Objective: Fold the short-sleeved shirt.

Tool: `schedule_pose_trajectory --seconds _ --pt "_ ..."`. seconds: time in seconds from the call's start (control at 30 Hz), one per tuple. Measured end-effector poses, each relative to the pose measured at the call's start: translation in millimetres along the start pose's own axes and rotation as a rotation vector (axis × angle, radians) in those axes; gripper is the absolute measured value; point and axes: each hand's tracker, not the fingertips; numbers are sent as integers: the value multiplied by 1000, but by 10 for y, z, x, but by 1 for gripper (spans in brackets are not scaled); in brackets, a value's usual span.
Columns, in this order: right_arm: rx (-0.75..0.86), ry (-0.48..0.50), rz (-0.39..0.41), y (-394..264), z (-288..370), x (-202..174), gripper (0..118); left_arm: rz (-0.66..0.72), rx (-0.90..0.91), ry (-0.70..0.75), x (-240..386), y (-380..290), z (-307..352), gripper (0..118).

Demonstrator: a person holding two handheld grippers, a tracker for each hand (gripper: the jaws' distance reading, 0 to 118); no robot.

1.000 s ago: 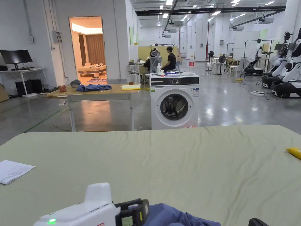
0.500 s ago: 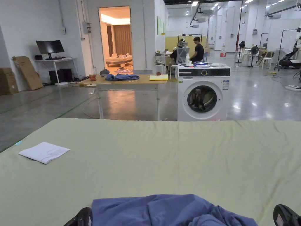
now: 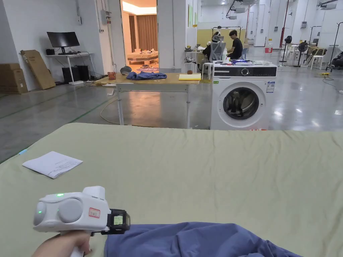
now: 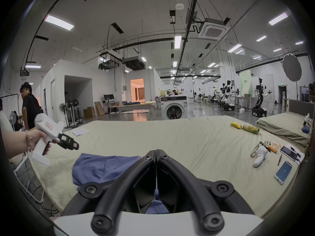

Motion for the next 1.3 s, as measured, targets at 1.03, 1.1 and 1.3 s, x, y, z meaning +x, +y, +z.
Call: schedule_pose_trajectory --seconds 1.03,1.1,1.3 --pt "-774 -26 -293 -347 -2361 1087 108 -147 332 -145 398 -493 635 1" --pt "-879 -55 -282 -471 -2587 1101 108 -151 319 -136 421 -493 659 1" --pt "-940 -18 44 -488 -2632 633 84 -185 266 -87 390 -533 646 1"
